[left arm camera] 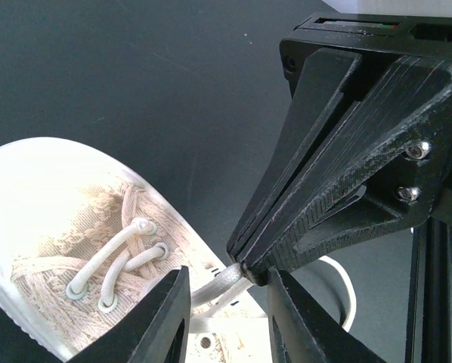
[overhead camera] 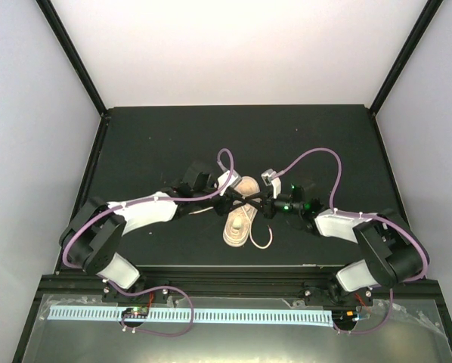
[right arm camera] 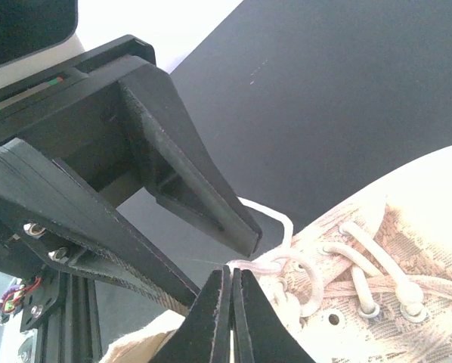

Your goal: Tie the shoes

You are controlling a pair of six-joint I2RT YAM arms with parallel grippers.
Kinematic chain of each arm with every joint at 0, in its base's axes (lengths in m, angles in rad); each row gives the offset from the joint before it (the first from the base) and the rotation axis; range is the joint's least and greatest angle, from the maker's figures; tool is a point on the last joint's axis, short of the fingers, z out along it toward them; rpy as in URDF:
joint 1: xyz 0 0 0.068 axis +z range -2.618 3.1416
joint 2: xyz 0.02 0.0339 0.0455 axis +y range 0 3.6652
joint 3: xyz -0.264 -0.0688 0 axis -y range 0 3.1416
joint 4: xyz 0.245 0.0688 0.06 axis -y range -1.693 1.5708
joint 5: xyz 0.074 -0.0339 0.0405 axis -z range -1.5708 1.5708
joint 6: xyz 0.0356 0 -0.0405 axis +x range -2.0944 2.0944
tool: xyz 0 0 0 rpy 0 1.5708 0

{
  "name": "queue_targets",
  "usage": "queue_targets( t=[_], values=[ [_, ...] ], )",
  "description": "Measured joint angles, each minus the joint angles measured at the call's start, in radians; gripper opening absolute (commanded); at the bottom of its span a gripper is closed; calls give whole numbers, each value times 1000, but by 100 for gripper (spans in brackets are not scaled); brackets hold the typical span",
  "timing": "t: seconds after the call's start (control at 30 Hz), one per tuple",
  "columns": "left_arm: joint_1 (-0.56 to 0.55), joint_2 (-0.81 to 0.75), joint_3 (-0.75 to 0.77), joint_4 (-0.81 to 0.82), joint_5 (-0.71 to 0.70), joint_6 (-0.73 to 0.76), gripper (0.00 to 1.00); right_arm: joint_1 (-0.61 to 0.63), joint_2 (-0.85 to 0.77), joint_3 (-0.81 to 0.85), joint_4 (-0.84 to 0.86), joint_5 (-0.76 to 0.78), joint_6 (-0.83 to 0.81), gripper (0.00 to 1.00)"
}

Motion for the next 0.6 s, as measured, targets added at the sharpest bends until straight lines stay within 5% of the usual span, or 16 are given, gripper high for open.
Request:
queue_targets(
  t=[0.23,0.43,0.6],
  values=[
    [0,32,13,11,40,32,2,-7,13,0,0,8,4,2],
    [3,33,13,16,34,40,2,-10,13,0,0,20,5,3],
    [3,11,-18,48,-9,39,2,-8,12,0,1,22,3,14]
  ],
)
